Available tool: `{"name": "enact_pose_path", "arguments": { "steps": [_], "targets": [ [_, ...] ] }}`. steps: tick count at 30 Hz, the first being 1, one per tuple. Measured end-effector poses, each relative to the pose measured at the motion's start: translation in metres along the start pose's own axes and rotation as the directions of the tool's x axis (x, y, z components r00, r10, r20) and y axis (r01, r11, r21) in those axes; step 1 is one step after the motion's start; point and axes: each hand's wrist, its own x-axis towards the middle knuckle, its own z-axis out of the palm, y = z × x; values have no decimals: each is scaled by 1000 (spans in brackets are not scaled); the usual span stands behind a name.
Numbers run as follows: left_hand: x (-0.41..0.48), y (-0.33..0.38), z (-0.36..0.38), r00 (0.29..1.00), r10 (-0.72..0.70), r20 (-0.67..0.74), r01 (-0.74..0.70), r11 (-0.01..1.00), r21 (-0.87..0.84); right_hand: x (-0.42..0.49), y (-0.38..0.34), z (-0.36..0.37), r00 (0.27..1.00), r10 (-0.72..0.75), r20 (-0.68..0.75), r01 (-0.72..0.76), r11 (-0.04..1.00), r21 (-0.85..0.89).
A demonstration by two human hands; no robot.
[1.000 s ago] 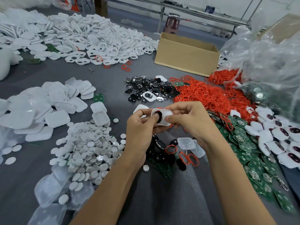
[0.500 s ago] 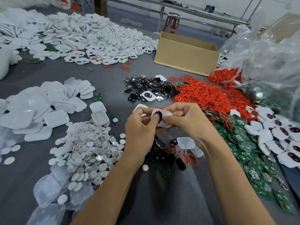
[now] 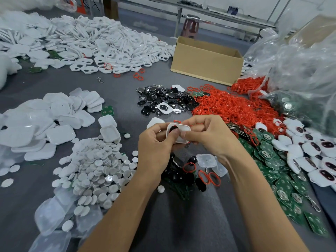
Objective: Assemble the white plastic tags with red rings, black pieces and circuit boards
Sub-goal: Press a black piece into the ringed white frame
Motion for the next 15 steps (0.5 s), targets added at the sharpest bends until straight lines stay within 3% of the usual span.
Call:
{"name": "enact_pose_path", "arguments": {
  "steps": [15],
  "targets": [
    [0,3,0,1000,-14,18,15,999,-47,-1,-2,0,999,7,-33,-6,1000,25]
  ]
}}
